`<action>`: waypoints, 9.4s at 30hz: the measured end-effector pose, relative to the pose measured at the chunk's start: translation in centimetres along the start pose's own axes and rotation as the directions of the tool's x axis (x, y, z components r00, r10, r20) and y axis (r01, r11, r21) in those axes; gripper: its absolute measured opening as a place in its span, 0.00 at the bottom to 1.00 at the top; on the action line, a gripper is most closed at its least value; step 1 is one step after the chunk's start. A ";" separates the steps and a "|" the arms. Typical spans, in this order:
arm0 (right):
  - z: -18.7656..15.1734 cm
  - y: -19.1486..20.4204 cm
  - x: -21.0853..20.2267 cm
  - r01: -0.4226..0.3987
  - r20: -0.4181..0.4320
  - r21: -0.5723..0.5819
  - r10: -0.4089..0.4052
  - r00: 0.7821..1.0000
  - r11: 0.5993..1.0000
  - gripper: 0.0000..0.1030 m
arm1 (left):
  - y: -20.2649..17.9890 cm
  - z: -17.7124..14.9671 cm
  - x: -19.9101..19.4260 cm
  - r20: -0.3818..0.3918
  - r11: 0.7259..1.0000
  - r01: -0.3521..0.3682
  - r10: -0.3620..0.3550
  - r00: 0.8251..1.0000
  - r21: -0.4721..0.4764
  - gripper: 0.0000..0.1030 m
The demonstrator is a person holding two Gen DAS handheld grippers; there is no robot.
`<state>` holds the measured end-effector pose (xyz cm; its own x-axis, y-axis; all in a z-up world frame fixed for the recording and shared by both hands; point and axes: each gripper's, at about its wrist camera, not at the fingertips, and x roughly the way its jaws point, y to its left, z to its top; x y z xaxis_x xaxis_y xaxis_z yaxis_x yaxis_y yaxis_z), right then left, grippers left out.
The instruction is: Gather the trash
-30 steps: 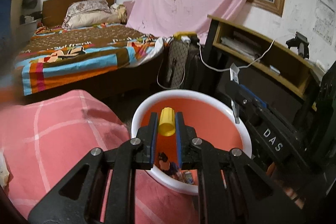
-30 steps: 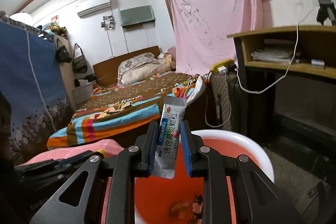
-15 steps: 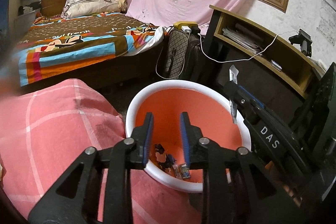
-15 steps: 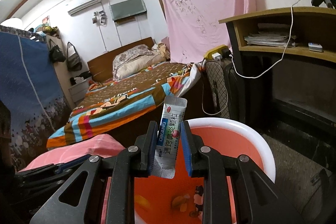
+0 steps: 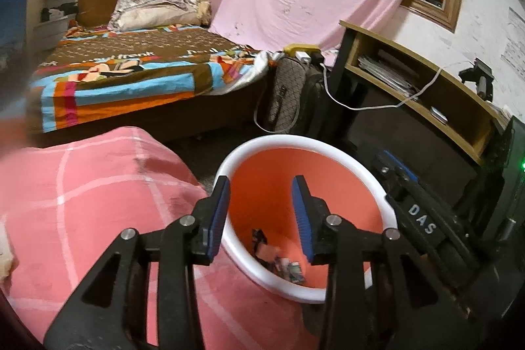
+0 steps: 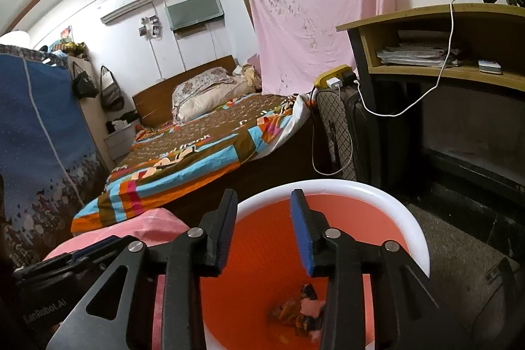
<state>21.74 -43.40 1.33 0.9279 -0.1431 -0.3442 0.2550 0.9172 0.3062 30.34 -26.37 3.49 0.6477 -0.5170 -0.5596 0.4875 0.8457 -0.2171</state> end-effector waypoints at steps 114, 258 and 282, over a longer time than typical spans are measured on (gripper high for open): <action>-7.1 25.0 5.0 -0.544 -0.464 -0.359 0.361 0.809 0.758 0.34 | 25.2 -4.2 -8.5 -0.222 0.908 -0.393 0.357 0.907 -0.145 0.00; 0.9 3.4 2.5 -0.020 -0.052 -0.045 0.018 0.998 0.999 1.00 | 8.6 -0.3 -5.1 0.149 0.968 -0.207 0.227 0.962 -0.141 0.86; 0.8 7.7 -2.2 -0.075 0.097 -0.159 0.091 0.991 0.984 1.00 | 11.5 -2.7 -12.0 0.238 0.922 -0.351 0.382 0.893 -0.163 0.86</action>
<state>21.86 -36.27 5.14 0.9692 -0.0943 -0.2276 0.1384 0.9727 0.1864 26.59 -10.12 5.57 0.9039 -0.1700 -0.3925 0.1265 0.9828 -0.1345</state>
